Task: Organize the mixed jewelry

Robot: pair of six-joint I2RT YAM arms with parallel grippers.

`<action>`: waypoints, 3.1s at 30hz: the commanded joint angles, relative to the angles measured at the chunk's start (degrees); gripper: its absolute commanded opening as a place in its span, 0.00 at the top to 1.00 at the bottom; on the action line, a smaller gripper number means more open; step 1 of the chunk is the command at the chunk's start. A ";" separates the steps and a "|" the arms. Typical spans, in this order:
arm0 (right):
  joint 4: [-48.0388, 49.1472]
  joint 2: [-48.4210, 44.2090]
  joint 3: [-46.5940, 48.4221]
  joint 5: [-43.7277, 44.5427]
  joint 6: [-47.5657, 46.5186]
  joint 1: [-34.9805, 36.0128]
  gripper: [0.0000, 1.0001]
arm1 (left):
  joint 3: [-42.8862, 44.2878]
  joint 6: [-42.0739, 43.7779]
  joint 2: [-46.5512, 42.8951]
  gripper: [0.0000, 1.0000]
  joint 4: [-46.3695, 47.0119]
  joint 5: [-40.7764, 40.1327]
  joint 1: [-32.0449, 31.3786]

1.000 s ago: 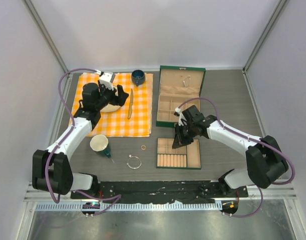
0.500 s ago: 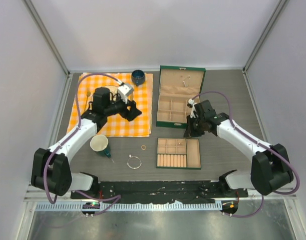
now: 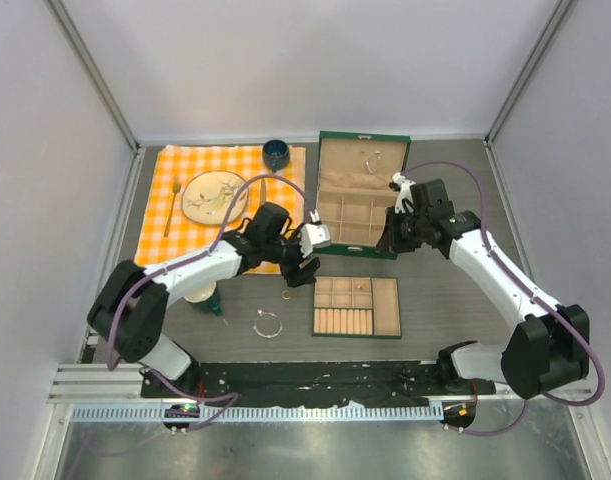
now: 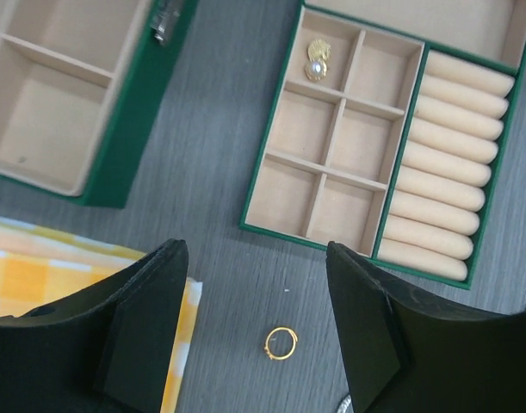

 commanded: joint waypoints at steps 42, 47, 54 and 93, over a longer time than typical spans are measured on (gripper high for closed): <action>-1.85 -3.29 0.58 -6.43 -1.87 -5.81 0.99 | 11.25 8.61 21.12 0.56 2.95 -5.60 -7.30; -2.11 -3.38 0.84 -6.51 -2.04 -6.07 0.99 | 12.93 7.73 23.40 0.78 1.89 -6.13 -8.01; -2.37 -3.47 0.93 -6.60 -2.31 -6.43 0.99 | 13.28 4.83 24.28 0.93 3.73 -6.48 -8.27; -4.04 -5.31 -2.06 -3.17 -3.89 -7.57 0.99 | 34.99 7.55 37.20 0.99 -9.01 -8.06 -10.38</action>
